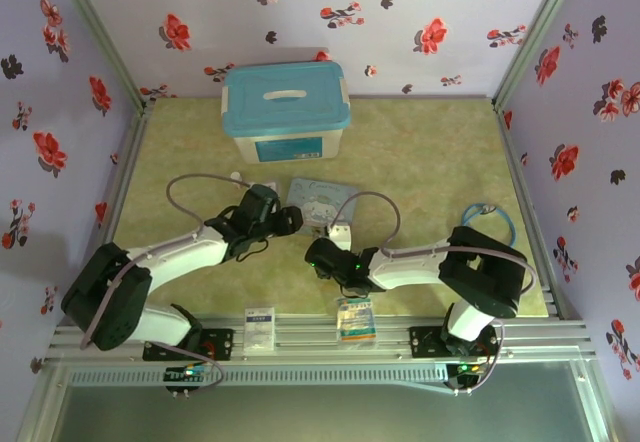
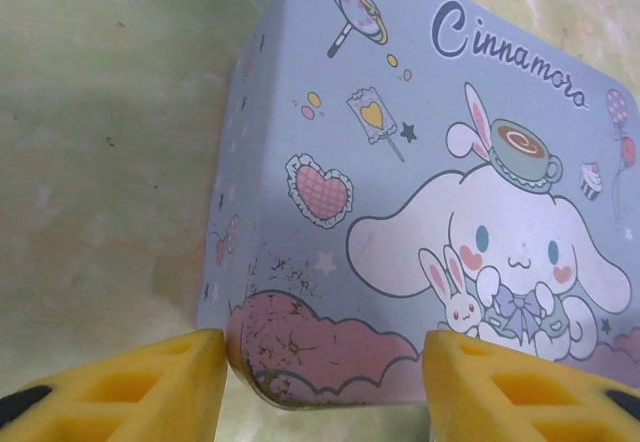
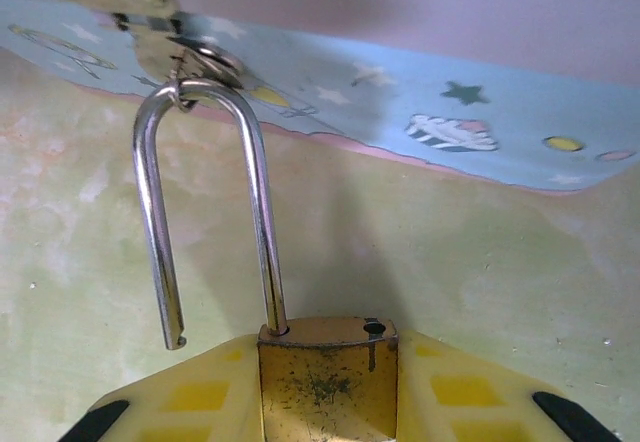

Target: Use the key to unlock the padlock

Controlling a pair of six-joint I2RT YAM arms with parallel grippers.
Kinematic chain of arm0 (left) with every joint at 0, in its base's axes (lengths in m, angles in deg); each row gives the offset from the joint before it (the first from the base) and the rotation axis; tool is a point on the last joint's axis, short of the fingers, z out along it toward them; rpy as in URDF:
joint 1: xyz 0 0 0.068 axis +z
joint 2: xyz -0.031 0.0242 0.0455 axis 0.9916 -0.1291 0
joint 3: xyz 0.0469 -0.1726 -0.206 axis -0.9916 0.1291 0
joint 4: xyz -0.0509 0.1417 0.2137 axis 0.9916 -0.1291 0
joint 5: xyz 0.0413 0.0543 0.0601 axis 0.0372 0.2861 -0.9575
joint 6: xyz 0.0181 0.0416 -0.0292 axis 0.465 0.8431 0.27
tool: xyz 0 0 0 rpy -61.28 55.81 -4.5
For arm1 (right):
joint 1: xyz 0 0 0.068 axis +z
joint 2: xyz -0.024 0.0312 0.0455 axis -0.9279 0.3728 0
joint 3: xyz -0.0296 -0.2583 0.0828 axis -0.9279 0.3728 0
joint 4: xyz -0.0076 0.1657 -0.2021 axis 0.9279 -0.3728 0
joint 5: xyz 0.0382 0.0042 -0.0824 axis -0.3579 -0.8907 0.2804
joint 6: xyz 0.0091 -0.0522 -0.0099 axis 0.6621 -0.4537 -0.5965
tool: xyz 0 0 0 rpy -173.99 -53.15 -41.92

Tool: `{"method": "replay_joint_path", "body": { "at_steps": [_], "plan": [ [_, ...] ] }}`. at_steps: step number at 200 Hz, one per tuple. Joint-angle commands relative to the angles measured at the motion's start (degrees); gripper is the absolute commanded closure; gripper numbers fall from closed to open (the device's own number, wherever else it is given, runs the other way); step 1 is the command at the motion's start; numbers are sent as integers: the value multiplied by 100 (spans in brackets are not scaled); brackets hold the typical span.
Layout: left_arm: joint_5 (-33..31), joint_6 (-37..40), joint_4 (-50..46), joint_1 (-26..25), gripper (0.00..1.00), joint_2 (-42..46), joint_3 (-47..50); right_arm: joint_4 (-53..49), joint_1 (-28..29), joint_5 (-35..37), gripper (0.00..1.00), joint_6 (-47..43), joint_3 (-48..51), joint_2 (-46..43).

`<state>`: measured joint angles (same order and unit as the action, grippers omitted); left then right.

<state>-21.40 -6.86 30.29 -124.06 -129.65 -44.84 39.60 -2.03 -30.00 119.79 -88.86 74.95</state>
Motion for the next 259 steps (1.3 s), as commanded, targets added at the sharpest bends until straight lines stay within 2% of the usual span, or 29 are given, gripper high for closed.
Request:
{"method": "replay_joint_path", "body": {
  "at_steps": [1, 27, 43, 51, 75, 104, 133, 153, 239, 250, 259],
  "plan": [
    [104, -277, 212, -148, 47, 282, 154, -822, -161, 11, 76, 228, 461, -108],
    [92, -342, 97, -170, 46, 649, 172, -835, -266, 25, 77, 367, 838, -457],
    [-43, -191, -70, -168, 35, 761, 46, -843, -303, 31, 77, 377, 911, -527],
    [-95, -99, -95, -168, 31, 701, -17, -841, -307, 30, 77, 372, 899, -516],
    [-100, 210, 200, -153, 28, 188, -245, -520, -289, -130, 77, 463, 813, -334],
    [-277, 579, -138, -160, 33, -650, -813, 20, -241, -137, 77, 966, 902, -162],
    [-705, 624, -109, -272, 43, -792, -717, 746, -236, -180, 78, 1570, 1048, -2],
    [-800, 624, -54, -322, 46, -828, -579, 1224, -209, -199, 80, 2030, 1094, 256],
    [-851, 991, 276, -217, 49, -1079, -289, 1616, -91, 162, 84, 2856, 616, 709],
    [-761, 948, 338, -151, 47, -999, -274, 1554, -61, 200, 85, 2905, 508, 758],
    [-664, 863, 382, -80, 40, -916, -279, 1591, -25, 245, 85, 2952, 487, 808]
  ]
}}
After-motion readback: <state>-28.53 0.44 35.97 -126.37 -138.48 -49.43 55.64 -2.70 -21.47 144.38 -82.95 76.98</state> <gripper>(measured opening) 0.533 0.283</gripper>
